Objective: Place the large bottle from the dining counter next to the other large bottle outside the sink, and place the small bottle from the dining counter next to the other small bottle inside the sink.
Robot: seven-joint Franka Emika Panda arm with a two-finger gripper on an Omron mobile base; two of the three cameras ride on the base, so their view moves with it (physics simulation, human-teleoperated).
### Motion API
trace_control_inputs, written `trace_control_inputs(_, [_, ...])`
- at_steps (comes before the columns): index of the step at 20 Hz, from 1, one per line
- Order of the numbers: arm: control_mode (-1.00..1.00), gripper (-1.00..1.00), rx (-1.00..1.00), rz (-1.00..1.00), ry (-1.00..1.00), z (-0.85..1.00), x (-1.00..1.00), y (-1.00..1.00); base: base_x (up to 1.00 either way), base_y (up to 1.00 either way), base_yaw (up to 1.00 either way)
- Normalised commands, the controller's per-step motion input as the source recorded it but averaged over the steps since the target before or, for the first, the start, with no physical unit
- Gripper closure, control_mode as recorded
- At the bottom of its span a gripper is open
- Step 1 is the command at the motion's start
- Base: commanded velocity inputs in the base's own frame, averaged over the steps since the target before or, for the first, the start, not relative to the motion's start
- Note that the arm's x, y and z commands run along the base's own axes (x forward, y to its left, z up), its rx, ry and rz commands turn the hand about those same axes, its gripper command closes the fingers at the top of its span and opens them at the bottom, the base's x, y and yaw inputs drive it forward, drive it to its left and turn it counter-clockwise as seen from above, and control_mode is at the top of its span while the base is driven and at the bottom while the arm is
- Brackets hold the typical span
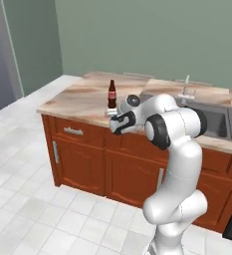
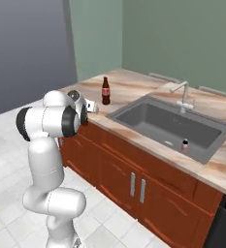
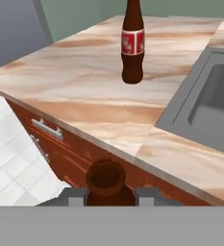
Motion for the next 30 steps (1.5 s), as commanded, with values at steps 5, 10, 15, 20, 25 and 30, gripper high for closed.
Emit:
trace_control_inputs(5, [1.0,1.0,0.0,0.0,0.0,0.0,0.0,0.0,0.42,0.53,-0.43])
trace_control_inputs(10, [1.0,1.0,0.0,0.0,0.0,0.0,0.0,0.0,0.41,0.5,-0.41])
trace_control_inputs(15, [1.0,1.0,0.0,0.0,0.0,0.0,0.0,0.0,0.46,0.37,-0.38])
trace_control_inputs(20, [1.0,1.0,0.0,0.0,0.0,0.0,0.0,0.0,0.46,0.39,-0.38])
trace_control_inputs(25, [1.0,1.0,0.0,0.0,0.0,0.0,0.0,0.0,0.52,0.34,-0.29])
trace_control_inputs(30, [1.0,1.0,0.0,0.0,0.0,0.0,0.0,0.0,0.44,0.2,-0.17])
